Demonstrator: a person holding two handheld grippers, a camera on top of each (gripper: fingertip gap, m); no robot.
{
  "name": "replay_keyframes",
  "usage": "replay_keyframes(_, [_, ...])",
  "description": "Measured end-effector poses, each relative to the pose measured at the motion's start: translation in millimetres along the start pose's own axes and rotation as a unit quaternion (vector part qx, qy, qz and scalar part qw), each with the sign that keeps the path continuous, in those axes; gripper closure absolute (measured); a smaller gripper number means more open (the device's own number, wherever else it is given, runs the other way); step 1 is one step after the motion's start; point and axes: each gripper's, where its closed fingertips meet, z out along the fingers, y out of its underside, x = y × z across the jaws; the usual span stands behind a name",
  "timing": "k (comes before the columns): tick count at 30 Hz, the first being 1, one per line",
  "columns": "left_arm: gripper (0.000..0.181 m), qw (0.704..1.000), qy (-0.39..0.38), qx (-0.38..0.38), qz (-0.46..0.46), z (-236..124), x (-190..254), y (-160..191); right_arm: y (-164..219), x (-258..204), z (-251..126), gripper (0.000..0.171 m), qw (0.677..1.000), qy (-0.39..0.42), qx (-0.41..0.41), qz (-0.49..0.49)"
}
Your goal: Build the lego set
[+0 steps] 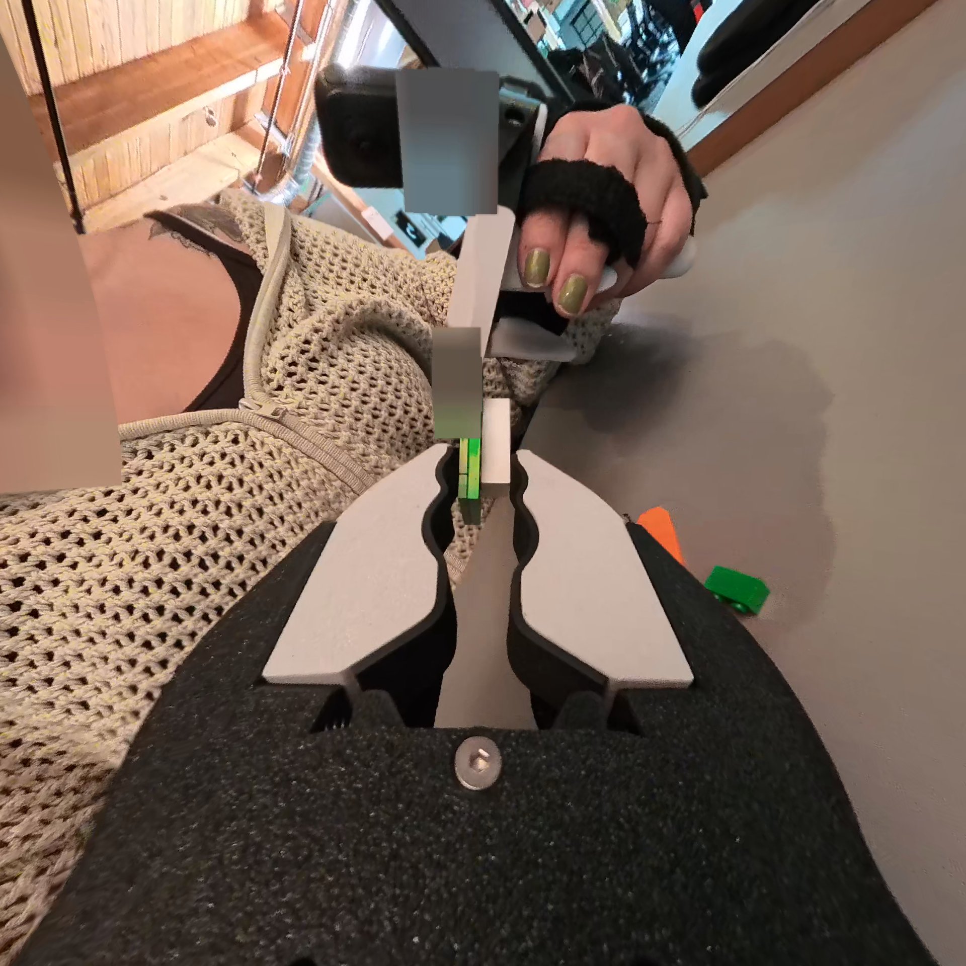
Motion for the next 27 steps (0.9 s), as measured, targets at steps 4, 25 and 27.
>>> replay_keyframes(4, [0.148, 1.000, -0.002, -0.004, 0.012, 1, -4, 6, -3, 4, -3, 0.152, 1.000, 0.007, 0.019, -0.004])
replay_keyframes(25, [0.148, 0.990, 0.019, -0.122, 0.063, 11, 8, 54, 8, 29, -21, 0.148, 0.964, 0.216, -0.053, -0.145])
replay_keyframes(27, [0.149, 0.993, 0.011, -0.112, 0.045, 9, 9, 49, 16, 24, -19, 0.146, 0.955, 0.226, -0.073, -0.177])
